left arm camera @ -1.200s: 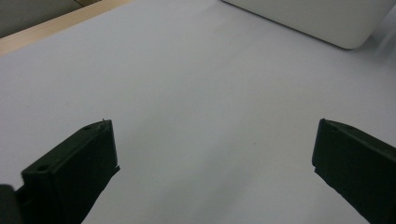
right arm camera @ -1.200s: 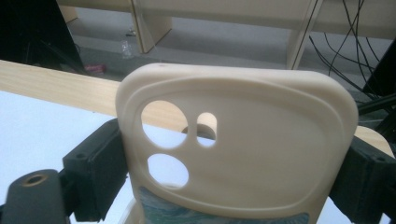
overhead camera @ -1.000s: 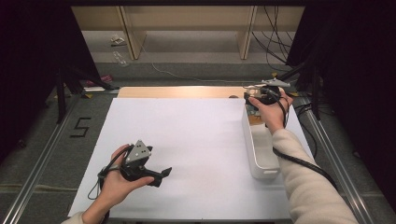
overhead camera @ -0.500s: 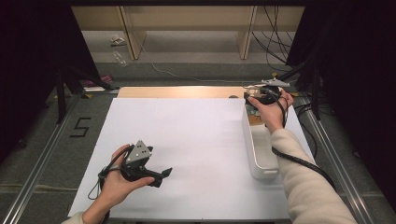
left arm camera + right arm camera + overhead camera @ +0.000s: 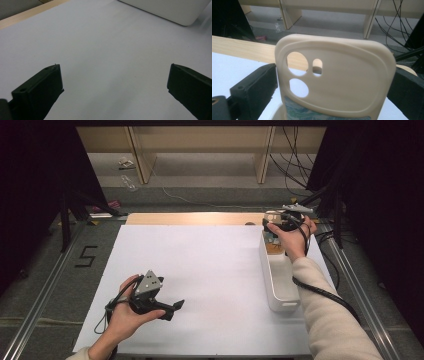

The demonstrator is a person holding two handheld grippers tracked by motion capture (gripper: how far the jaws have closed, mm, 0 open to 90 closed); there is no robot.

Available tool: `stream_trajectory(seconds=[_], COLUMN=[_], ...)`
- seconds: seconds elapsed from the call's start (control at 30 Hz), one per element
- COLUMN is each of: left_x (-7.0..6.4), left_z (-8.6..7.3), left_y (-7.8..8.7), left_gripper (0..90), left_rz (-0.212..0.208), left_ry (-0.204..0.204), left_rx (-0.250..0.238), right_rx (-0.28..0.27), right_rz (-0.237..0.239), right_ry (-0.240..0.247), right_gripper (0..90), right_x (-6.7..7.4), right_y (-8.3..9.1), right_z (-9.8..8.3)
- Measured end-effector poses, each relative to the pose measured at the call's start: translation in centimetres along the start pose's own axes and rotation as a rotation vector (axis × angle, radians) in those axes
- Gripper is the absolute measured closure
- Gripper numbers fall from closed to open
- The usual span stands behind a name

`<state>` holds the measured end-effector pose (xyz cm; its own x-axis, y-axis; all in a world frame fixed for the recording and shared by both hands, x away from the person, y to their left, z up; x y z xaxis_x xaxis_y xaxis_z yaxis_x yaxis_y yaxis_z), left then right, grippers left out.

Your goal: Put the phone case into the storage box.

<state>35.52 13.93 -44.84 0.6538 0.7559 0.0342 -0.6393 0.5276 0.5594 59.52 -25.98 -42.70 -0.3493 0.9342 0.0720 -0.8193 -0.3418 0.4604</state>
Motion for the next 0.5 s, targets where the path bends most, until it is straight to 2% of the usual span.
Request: stream_trajectory(seconds=[0.5], left_x=[0.0], left_z=[0.1], left_y=[0.0], left_gripper=[0.0], left_rz=[0.003], left_ry=[0.002], left_rx=[-0.002], right_rx=[-0.005], right_rz=[-0.015], right_ry=[-0.005], right_gripper=[1.5], right_x=[0.1], right_y=[1.2], right_z=[0.0])
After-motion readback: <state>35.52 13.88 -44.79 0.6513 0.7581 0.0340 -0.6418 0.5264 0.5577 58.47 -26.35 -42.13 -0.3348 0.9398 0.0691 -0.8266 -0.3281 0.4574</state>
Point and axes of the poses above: each handheld gripper's, and its own axes: y roughly backward along the jaws, z roughly out of its top, x roughly to its left, the point moved 4 cm from there along -y, roughly forward along the jaws, and after that the axes turned 6 degrees about z, right-handed, at the moved point
